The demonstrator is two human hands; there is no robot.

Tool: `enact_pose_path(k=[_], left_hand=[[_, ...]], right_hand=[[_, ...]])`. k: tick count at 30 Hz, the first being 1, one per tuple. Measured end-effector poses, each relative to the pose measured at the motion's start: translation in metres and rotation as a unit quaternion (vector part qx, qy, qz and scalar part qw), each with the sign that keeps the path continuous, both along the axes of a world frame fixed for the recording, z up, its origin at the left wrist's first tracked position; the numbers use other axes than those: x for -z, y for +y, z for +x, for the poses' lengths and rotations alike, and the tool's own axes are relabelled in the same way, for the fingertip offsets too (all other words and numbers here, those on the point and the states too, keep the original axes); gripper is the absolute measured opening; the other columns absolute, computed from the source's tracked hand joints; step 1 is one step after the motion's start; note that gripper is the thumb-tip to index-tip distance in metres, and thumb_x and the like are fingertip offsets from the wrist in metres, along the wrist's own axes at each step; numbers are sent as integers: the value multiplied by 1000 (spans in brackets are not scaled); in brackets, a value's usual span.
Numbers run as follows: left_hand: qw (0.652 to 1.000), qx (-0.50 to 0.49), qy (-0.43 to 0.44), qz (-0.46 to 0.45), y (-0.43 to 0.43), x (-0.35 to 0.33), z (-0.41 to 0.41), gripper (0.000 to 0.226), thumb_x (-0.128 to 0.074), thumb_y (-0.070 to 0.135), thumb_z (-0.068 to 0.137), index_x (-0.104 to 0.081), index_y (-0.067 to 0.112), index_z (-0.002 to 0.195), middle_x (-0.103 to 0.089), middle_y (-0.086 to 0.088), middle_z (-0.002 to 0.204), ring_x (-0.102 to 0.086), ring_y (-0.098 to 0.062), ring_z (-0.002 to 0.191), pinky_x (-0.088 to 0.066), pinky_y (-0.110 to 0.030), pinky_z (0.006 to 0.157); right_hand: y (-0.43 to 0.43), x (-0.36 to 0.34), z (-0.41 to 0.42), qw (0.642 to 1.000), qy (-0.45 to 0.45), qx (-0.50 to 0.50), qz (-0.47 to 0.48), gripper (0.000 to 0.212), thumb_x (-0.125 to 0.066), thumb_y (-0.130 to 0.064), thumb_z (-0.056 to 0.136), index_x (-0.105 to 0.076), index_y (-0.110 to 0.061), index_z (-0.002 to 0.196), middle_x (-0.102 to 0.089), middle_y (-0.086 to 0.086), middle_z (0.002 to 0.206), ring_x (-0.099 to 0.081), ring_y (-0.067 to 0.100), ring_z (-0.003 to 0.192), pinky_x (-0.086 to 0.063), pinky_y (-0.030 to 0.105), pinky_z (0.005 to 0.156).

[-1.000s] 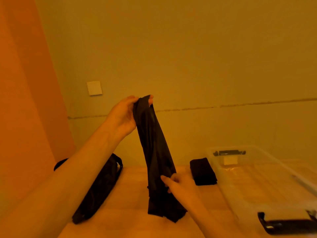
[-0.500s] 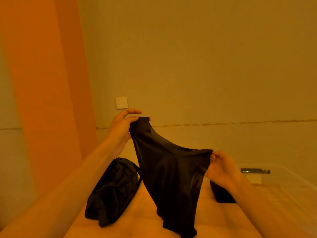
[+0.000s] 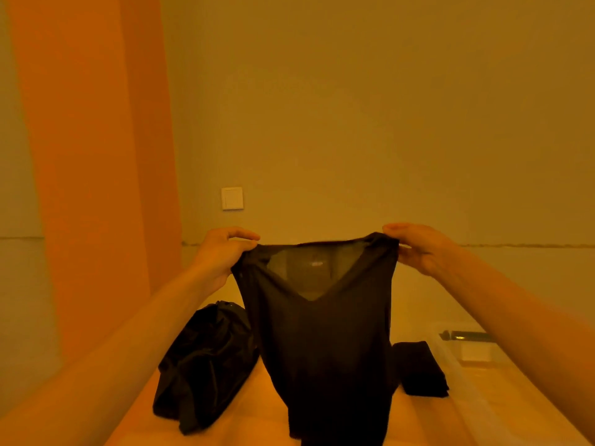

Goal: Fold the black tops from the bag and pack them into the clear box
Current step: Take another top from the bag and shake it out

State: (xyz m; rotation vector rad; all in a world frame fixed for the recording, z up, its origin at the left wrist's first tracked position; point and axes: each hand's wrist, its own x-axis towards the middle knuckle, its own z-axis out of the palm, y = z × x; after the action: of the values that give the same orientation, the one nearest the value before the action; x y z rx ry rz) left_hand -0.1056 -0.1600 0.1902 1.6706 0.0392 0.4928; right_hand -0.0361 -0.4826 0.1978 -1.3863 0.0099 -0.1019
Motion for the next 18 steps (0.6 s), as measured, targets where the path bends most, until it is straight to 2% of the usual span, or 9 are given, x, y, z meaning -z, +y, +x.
enact_pose_path(k=[3, 5, 6, 8, 10, 11, 14, 16, 18], left_hand=[[993, 30, -1, -114, 2, -1, 11, 17, -64, -4, 94, -73, 11, 95, -71, -18, 109, -71, -26, 91, -60, -32, 67], [976, 93, -26, -196, -2, -9, 17, 28, -58, -9, 94, -70, 15, 99, -70, -10, 107, -71, -19, 85, -60, -27, 65], [966, 121, -51, -224, -5, -16, 20, 33, -55, -12, 93, -69, 17, 102, -70, -5, 106, -71, -16, 84, -59, -27, 68], [942, 160, -105, -277, -11, -34, 24, 39, -53, -14, 92, -67, 20, 104, -73, 1, 95, -72, -13, 81, -59, -24, 68], [921, 178, -130, -322, -16, -60, 28, 32, -54, -9, 94, -67, 19, 105, -74, 3, 85, -71, -13, 82, -58, -21, 67], [914, 179, -133, -338, -19, -73, 30, 25, -58, -3, 96, -67, 18, 106, -74, 2, 86, -70, -13, 85, -58, -21, 68], [912, 149, -129, -359, -23, -113, 40, 11, -67, 9, 95, -67, 12, 106, -71, -4, 93, -70, -15, 89, -59, -22, 66], [923, 124, -143, -336, -22, -136, 49, 8, -67, 6, 95, -66, 13, 99, -70, -5, 93, -70, -14, 82, -57, -20, 58], [937, 117, -168, -282, -20, -157, 54, 18, -66, 0, 93, -67, 15, 102, -70, -6, 96, -72, -12, 78, -56, -19, 58]], right_hand=[[-4, -16, 8, 1000, -10, 17, 11, 10, -63, -7, 97, -62, -11, 89, -64, 8, 92, -62, 16, 78, -56, 23, 52], [-7, -29, 13, 1000, 18, -1, 23, 13, -64, -11, 97, -61, -7, 86, -64, 9, 84, -63, 17, 71, -54, 23, 43], [-9, -37, 16, 998, 49, -12, 42, 14, -67, -13, 95, -61, -6, 85, -65, 9, 78, -64, 18, 66, -54, 24, 44], [-14, -57, 21, 995, 87, -14, 56, 10, -72, -14, 87, -64, -9, 87, -63, 5, 69, -62, 18, 56, -58, 20, 56], [-20, -81, 23, 996, 74, -16, 52, 8, -69, -17, 90, -65, -11, 89, -63, 3, 59, -61, 17, 46, -58, 20, 57], [-23, -94, 24, 996, 62, -17, 55, 11, -66, -19, 95, -67, -9, 90, -66, 4, 60, -64, 18, 47, -58, 23, 55], [-28, -132, 19, 997, 27, -19, 73, 11, -68, -15, 94, -69, -6, 100, -74, 8, 95, -72, 23, 83, -61, 35, 69], [-28, -154, 20, 996, -5, -33, 86, 8, -67, -8, 93, -67, -3, 100, -72, 10, 100, -72, 27, 82, -62, 36, 61], [-25, -171, 28, 995, -62, -28, 72, 8, -67, -6, 93, -67, -8, 101, -69, 9, 100, -70, 24, 81, -61, 32, 56]])
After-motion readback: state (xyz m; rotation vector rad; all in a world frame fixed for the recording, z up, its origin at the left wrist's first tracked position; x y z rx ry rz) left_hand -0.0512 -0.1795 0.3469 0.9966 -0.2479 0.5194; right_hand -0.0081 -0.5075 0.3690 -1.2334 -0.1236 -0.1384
